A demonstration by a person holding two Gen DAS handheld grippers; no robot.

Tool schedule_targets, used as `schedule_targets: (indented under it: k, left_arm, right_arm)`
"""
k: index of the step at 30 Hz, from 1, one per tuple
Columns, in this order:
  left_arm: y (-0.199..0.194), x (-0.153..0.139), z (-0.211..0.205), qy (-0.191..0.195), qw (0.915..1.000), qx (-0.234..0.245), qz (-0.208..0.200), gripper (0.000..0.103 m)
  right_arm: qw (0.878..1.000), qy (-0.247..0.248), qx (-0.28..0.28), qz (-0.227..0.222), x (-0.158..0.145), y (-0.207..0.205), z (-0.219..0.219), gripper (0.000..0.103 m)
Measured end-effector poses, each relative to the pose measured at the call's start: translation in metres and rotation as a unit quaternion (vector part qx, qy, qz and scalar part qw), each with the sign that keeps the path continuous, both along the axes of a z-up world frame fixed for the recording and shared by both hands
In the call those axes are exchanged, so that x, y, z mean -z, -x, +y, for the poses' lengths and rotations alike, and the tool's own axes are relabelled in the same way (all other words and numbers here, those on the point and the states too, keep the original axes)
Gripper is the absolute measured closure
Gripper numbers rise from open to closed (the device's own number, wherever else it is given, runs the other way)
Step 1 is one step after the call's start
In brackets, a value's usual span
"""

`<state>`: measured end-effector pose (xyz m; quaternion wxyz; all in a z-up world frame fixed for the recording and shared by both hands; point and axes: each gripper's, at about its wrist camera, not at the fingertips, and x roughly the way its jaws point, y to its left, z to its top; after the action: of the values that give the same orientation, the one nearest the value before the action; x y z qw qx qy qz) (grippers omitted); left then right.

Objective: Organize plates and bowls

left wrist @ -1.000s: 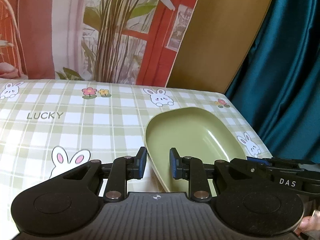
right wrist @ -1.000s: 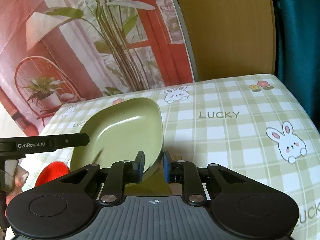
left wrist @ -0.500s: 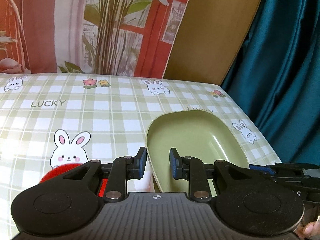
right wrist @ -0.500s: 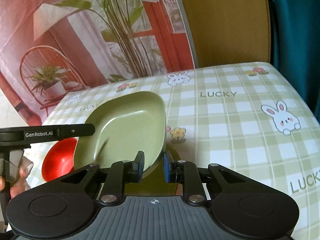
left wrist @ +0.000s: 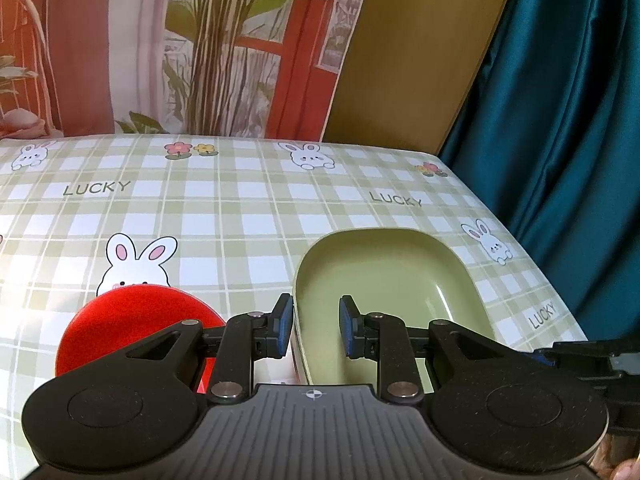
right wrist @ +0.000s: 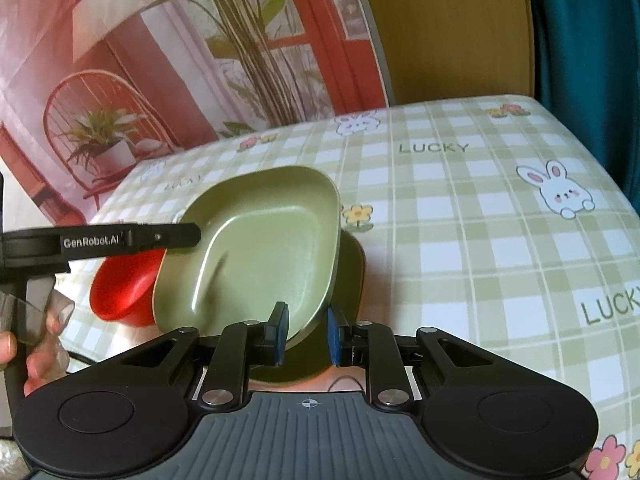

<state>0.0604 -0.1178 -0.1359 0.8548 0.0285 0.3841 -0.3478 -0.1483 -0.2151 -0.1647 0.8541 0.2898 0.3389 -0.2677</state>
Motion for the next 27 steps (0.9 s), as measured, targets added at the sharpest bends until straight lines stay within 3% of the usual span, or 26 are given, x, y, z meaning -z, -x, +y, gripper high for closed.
schedule_targets:
  k: [27]
  left_arm:
    - [0.003,0.012,0.002,0.002,1.0,-0.001,-0.002,0.077]
  right_arm:
    - [1.0,-0.007,-0.002,0.012,0.01,0.0,0.0,0.077]
